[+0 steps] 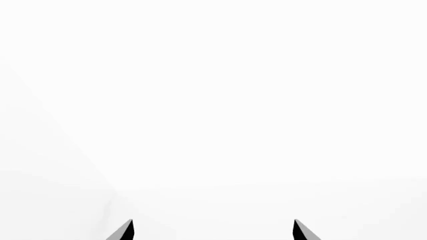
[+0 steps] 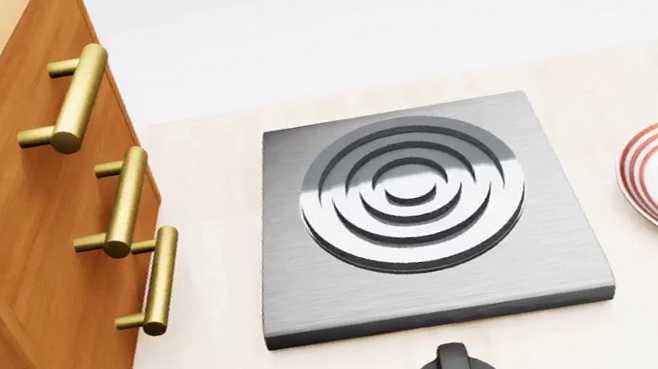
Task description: Put the bowl on the stove.
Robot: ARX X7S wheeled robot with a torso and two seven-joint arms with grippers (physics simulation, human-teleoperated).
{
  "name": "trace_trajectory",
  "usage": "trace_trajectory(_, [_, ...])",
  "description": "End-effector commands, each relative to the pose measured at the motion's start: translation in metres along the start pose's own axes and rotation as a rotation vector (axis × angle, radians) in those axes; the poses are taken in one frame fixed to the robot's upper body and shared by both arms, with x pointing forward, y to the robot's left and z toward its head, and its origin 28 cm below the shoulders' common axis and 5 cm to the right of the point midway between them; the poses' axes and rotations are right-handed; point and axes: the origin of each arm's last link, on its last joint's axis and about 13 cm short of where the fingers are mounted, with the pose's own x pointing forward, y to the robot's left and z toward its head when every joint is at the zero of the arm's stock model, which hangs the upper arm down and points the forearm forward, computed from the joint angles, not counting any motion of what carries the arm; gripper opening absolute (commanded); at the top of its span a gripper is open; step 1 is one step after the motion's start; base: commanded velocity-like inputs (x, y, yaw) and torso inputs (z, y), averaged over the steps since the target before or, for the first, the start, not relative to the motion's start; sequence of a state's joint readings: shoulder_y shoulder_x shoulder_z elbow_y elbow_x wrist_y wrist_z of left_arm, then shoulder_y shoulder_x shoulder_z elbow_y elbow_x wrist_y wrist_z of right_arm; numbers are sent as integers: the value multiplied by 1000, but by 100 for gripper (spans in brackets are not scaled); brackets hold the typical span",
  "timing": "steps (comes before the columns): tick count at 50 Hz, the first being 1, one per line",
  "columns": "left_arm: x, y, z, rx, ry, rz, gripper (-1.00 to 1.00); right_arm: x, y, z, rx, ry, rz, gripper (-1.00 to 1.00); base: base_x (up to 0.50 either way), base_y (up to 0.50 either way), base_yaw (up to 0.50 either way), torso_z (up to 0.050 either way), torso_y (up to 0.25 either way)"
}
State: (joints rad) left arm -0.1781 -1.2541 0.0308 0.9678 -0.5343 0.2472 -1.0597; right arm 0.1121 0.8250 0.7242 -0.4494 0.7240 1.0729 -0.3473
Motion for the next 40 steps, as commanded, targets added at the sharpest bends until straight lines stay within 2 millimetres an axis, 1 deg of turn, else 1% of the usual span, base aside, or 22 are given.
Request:
trace_trajectory(1, [0, 0, -1, 3, 3, -1, 100, -34, -18, -3, -4, 263, 84, 100, 0, 0, 0, 0, 0])
trace_trajectory(3, [0, 0, -1, 4, 3, -1, 100, -39, -19, -4, 22, 289, 80, 100, 0, 0, 0, 0, 0])
trace_trajectory(5, [0, 0, -1, 3, 3, -1, 100, -42, -22, -7, 10, 307, 58, 100, 0, 0, 0, 0, 0])
trace_trajectory(8, [-2, 0, -3, 5, 10, 1, 100, -44, -24, -7, 26, 309, 57, 100, 0, 0, 0, 0, 0])
trace_trajectory(15, [-3, 1, -4, 7, 13, 5, 100, -51, -27, -15, -1, 448, 57, 100, 0, 0, 0, 0, 0])
trace_trajectory(21, [-3, 0, -5, 9, 15, 3, 100, -56, -30, -20, -3, 498, 41, 100, 0, 0, 0, 0, 0])
trace_trajectory(31, [-2, 1, -4, 13, 14, 6, 100, -61, -32, -27, 4, 510, 13, 100, 0, 0, 0, 0, 0])
trace_trajectory(40, [-3, 0, -5, 11, 20, 4, 100, -66, -35, -28, 10, 490, -20, 100, 0, 0, 0, 0, 0])
